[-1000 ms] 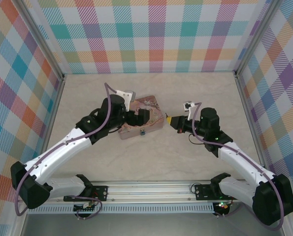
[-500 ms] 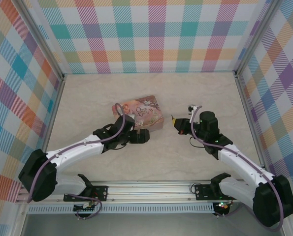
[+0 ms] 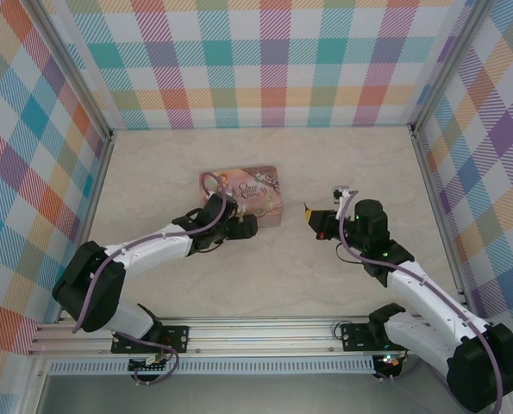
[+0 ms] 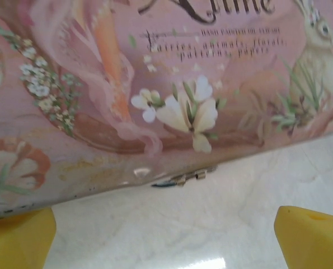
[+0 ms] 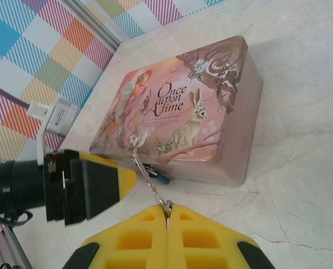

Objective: Unlock a padlock with a key

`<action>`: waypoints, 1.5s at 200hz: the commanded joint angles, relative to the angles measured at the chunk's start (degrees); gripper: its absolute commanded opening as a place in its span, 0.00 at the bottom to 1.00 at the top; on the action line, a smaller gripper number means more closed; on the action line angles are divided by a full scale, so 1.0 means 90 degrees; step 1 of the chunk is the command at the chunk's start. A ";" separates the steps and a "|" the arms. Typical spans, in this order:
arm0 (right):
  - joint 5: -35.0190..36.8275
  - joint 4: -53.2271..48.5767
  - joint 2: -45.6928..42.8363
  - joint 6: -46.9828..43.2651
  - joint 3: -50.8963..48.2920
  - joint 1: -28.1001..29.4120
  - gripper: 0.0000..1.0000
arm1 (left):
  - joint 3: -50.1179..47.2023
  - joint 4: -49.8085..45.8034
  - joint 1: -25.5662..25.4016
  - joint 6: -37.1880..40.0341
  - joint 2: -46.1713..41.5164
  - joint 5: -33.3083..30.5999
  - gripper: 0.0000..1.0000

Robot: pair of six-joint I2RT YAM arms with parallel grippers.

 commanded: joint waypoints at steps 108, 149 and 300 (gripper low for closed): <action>0.0182 0.0069 -0.0603 -0.0283 -0.0643 0.0023 0.01 | -0.0821 0.1773 0.0169 0.0892 0.0194 0.0373 0.90; 0.0122 0.0316 -0.0569 -0.0221 -0.0736 0.0023 0.01 | -0.1199 0.2703 -0.0047 0.0892 0.0345 0.0245 0.89; 0.0088 0.0388 -0.0764 -0.0121 -0.0794 0.0032 0.01 | -0.1046 0.3656 -0.0067 0.0923 0.1395 -0.0505 0.73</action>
